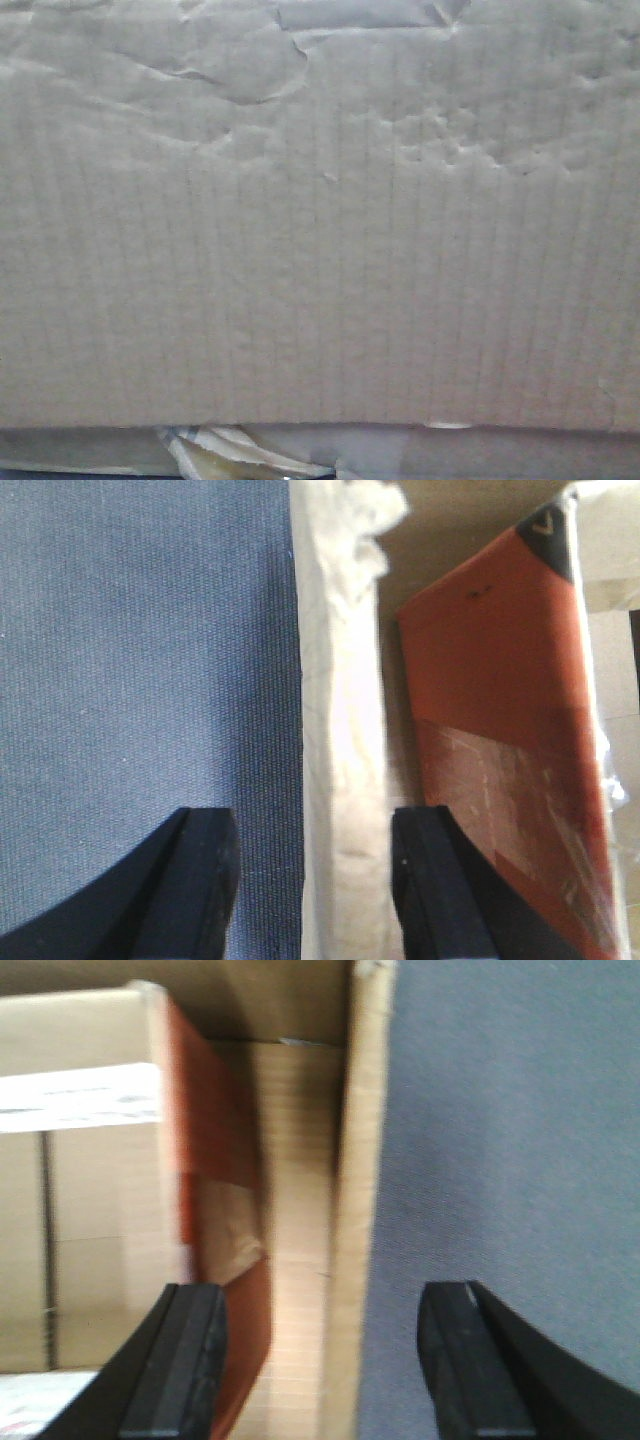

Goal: Stack two boxes on right shelf middle

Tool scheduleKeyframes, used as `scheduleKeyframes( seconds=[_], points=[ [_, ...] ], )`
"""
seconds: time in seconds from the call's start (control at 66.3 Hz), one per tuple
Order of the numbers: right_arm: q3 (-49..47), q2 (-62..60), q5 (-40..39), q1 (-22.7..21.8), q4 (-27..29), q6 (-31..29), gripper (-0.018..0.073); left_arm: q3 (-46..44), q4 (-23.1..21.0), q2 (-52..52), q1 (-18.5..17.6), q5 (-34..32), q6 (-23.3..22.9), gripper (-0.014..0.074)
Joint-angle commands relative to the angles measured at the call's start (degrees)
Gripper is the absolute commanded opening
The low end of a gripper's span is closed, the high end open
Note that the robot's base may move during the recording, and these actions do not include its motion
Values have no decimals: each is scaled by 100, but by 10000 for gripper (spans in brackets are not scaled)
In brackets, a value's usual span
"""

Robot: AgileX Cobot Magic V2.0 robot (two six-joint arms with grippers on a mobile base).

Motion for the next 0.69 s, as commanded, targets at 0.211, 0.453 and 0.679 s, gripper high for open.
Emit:
scheduleKeyframes(
  seconds=[0.211,0.453,0.679],
  points=[
    [333,-1,-24,10,-78,150,307,4,-4,54,-9,-17,15,267],
    [399,-1,-24,10,-10,150,307,4,-4,310,-9,-17,61,267],
    [399,-1,-24,27,-9,150,307,4,-4,310,-9,-17,88,267]
  ],
)
